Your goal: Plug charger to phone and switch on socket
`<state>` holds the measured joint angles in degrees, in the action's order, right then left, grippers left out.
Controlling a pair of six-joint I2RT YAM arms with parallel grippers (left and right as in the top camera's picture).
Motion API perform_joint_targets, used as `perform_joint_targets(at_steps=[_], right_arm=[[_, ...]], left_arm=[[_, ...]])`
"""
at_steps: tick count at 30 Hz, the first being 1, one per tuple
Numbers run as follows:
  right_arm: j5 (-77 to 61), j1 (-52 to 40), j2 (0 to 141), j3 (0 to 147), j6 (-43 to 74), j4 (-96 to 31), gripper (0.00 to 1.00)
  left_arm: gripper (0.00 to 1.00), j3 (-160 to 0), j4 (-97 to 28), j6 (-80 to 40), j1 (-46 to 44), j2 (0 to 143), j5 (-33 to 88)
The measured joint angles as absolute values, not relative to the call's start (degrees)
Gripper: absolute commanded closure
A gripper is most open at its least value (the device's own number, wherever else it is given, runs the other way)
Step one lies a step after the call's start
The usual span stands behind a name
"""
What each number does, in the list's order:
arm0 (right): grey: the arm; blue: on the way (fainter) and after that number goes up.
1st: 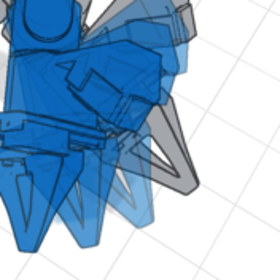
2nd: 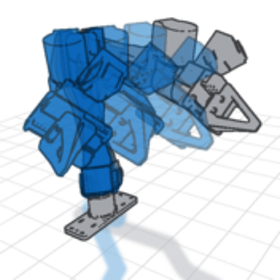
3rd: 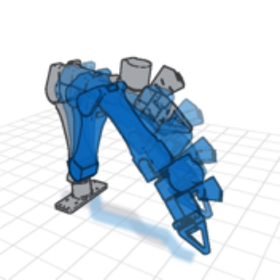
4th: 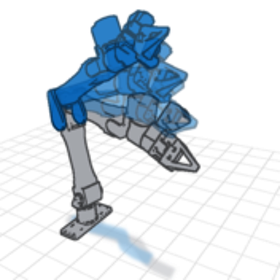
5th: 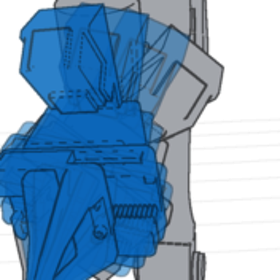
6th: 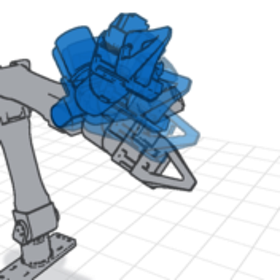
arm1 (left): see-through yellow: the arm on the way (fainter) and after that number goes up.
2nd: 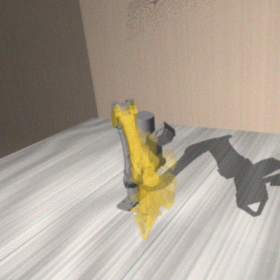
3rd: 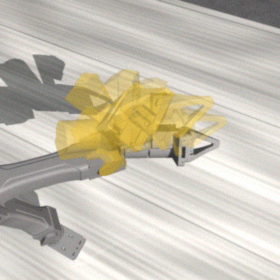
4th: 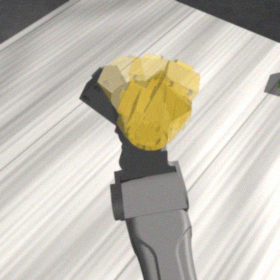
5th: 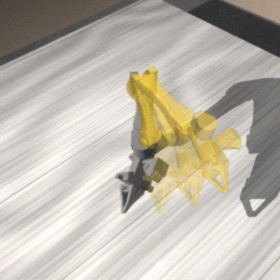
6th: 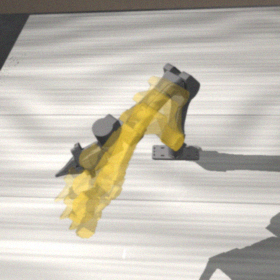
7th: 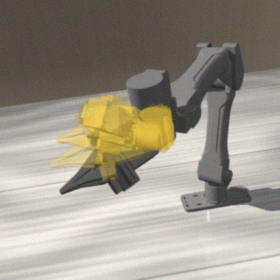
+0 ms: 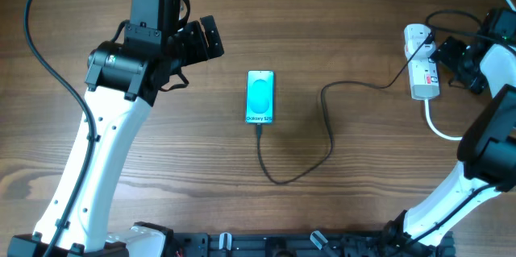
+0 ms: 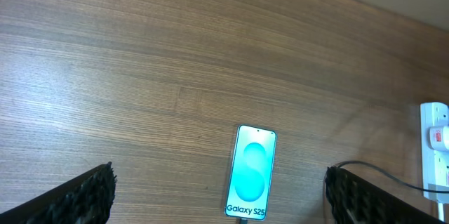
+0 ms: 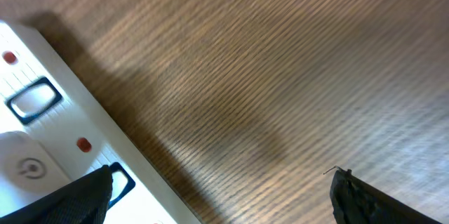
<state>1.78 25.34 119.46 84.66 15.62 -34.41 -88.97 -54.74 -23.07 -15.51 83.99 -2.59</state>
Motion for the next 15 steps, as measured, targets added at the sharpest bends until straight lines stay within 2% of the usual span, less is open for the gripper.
perform_joint_targets(at_steps=[15], right_arm=[[-2.17, 25.91, 120.22, 84.66, 14.13, -33.56, 0.0]], left_arm=[[0.0, -88.97, -54.76, -23.05, -15.51, 83.99, -2.76]])
